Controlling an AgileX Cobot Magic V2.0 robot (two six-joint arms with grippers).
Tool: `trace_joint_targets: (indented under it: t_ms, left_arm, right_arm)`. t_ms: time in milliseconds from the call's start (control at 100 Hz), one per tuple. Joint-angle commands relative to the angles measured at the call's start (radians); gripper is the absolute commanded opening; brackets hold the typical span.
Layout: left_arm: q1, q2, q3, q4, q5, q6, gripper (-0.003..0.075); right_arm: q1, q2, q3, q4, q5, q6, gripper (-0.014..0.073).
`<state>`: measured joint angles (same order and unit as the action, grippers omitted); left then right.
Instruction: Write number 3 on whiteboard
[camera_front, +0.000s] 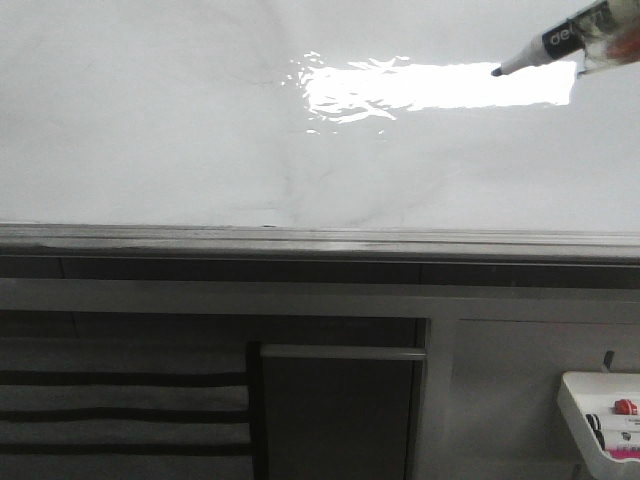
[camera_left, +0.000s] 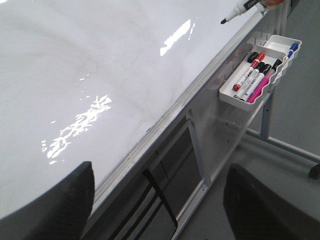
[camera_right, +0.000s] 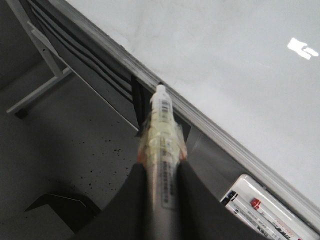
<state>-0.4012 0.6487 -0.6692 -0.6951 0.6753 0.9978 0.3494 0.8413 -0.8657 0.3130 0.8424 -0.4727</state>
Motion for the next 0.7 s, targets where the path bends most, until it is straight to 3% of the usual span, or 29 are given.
trace_joint_targets:
  t_ms: [0,180,690]
  left_arm:
    - [0.003,-0.003,-0.025,-0.048,-0.064,-0.010,0.0494]
    - [0.003,-0.003,-0.025,-0.048,-0.064,-0.010,0.0494]
    - [0.003,-0.003,-0.025,-0.048,-0.064,-0.010,0.0494]
  right_arm:
    - [-0.004,-0.012,-0.025,0.023,-0.054,0.002,-0.0058]
    - [-0.004,0.020,-0.035,0.091,-0.145,0.002,-0.0058]
    - [0.000,0.378,-0.363,0.094,-0.103,0.002,-0.0058]
